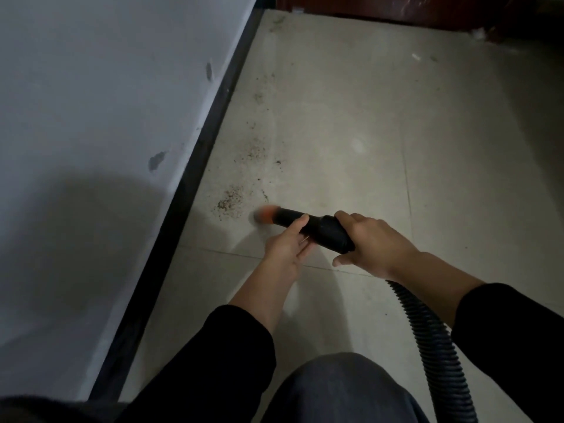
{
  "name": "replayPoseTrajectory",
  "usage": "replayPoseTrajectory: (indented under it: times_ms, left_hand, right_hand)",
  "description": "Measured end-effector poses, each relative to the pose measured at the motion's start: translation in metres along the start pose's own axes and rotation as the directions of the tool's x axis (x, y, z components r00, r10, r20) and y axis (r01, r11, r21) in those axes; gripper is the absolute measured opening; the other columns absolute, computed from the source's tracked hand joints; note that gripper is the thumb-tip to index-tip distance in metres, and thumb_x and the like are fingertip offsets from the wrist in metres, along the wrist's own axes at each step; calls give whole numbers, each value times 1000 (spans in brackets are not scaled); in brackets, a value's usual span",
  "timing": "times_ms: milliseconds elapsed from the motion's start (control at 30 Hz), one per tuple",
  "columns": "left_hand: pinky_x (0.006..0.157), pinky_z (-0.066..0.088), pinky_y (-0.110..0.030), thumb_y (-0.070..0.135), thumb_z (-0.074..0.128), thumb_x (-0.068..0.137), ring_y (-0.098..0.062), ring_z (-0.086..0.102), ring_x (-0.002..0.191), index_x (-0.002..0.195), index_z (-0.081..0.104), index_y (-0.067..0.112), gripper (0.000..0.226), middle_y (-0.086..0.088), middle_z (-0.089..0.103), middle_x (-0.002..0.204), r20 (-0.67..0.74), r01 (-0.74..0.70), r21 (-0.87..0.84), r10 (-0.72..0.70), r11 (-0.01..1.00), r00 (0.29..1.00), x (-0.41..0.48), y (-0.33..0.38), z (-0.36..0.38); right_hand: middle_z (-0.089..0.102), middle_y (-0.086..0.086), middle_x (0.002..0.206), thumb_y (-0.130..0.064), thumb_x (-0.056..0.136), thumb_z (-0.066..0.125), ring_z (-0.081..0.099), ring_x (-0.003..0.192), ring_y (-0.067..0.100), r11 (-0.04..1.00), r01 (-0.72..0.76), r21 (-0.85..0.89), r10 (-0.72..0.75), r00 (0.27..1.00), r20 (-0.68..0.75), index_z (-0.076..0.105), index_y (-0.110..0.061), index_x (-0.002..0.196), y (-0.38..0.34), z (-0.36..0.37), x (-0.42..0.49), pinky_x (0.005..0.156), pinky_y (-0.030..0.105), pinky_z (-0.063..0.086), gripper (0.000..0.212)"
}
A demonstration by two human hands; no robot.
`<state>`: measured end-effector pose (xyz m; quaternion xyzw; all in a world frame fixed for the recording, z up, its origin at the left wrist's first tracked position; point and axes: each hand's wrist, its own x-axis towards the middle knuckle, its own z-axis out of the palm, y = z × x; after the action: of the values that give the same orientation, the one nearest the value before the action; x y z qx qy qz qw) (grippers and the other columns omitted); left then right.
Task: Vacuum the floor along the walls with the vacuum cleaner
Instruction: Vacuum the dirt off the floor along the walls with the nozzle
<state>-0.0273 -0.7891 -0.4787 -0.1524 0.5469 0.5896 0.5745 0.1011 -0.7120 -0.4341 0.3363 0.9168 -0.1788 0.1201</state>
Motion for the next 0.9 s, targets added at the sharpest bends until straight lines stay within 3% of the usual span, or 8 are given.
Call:
replayPoseTrajectory:
  times_ms: [433, 900]
  left_hand:
    - [54, 57, -18, 16, 69, 90, -13, 66, 76, 124, 57, 0, 40, -16, 68, 106, -30, -8, -95, 5, 995, 1000, 1, 32, -31]
    - [54, 55, -19, 16, 69, 91, -21, 65, 100, 130, 55, -1, 45, -20, 64, 124, -90, -33, -158, 19, 987, 996, -7, 58, -67]
  right_hand:
    - [55, 1, 100, -40, 77, 78, 56, 87, 25, 995, 97, -7, -97, 995, 23, 45, -19, 123, -34, -6, 31, 78, 38, 48, 60]
    - [55, 4, 106, -41, 80, 76, 49, 83, 21, 983, 179, -42, -177, 983, 48, 43, -17, 126, -77, -1, 56, 71, 31, 40, 61]
